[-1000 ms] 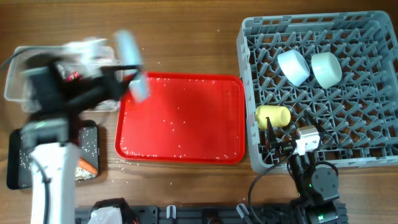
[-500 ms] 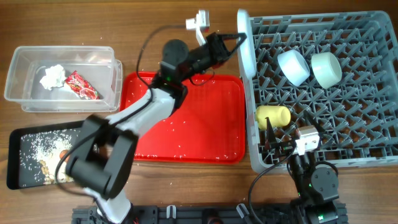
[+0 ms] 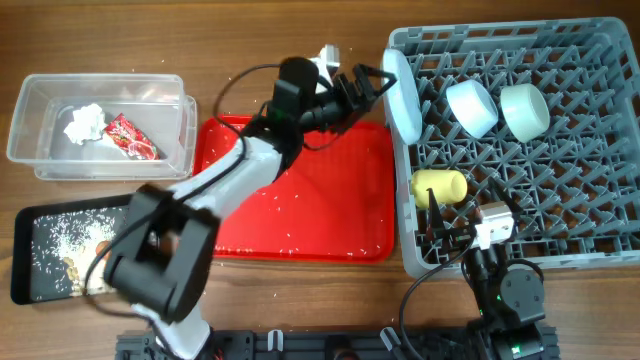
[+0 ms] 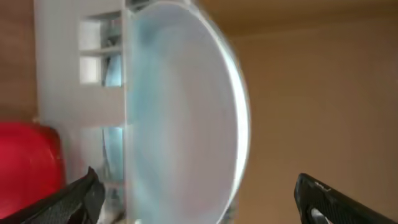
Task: Sort waste into correct bins and load items into the dishwasher rack
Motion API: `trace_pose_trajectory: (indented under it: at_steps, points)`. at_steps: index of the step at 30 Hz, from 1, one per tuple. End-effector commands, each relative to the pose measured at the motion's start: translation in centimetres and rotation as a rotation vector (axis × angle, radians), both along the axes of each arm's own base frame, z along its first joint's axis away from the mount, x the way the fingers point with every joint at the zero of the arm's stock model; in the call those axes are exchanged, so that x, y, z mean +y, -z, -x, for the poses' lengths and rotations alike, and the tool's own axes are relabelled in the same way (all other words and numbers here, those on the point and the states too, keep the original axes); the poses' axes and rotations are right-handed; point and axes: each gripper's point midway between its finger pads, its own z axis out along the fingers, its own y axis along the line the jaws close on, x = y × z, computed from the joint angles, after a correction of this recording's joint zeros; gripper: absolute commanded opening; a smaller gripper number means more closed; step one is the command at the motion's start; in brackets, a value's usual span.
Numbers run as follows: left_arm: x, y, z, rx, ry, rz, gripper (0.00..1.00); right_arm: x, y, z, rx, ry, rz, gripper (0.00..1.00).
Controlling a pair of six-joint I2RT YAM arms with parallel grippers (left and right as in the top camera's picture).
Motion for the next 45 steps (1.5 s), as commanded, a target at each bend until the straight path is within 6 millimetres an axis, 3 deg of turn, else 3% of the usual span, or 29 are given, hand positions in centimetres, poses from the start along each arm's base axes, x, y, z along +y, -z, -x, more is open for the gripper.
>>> trace_pose_trajectory:
  at_steps: [1,4,6,8,10,12,17,21,23,26,28,36,45]
  points:
    - [4.1,-8.2,0.0,-0.303,-0.023,-0.218,1.00,0.1,-0.2,0.1,-0.011,-0.008,0.003,1.00]
    - [8.4,-10.3,1.5,-0.327,-0.074,-0.381,1.00,0.1,-0.2,0.1,-0.011,-0.008,0.003,1.00]
    - [12.5,-11.6,3.3,-0.339,-0.142,-0.537,1.00,0.1,-0.2,0.1,-0.011,-0.008,0.003,1.00]
    - [17.1,-12.9,6.1,-0.337,-0.224,-0.679,1.00,0.1,-0.2,0.1,-0.012,-0.008,0.003,1.00]
    - [19.8,-14.8,10.0,-0.360,-0.242,-0.738,1.00,0.1,-0.2,0.1,-0.011,-0.008,0.002,1.00]
    - [21.1,-15.7,13.3,-0.382,-0.221,-0.763,1.00,0.1,-0.2,0.1,-0.011,-0.008,0.002,1.00]
    - [23.2,-17.1,19.0,-0.400,-0.231,-0.753,1.00,0.1,-0.2,0.1,-0.011,-0.008,0.003,1.00]
    - [25.9,-16.2,23.4,-0.366,-0.255,-0.808,1.00,0.1,-0.2,0.1,-0.011,-0.008,0.002,1.00]
    - [27.3,-16.3,24.0,-0.413,-0.280,-0.877,1.00,0.1,-0.2,0.1,-0.011,-0.008,0.002,1.00]
    - [27.2,-17.7,23.5,-0.696,-0.183,-1.019,1.00,0.1,-0.2,0.1,-0.011,-0.008,0.003,1.00]
    - [26.8,-17.3,23.3,-0.826,-0.106,-1.088,1.00,0.1,-0.2,0.1,-0.011,-0.008,0.003,1.00]
    - [27.6,-12.4,22.4,-0.954,-0.228,-1.037,1.00,0.1,-0.2,0.1,-0.011,-0.008,0.003,1.00]
    - [26.6,-4.6,21.0,-1.113,-0.256,-0.963,1.00,0.1,-0.2,0.1,-0.012,-0.008,0.003,1.00]
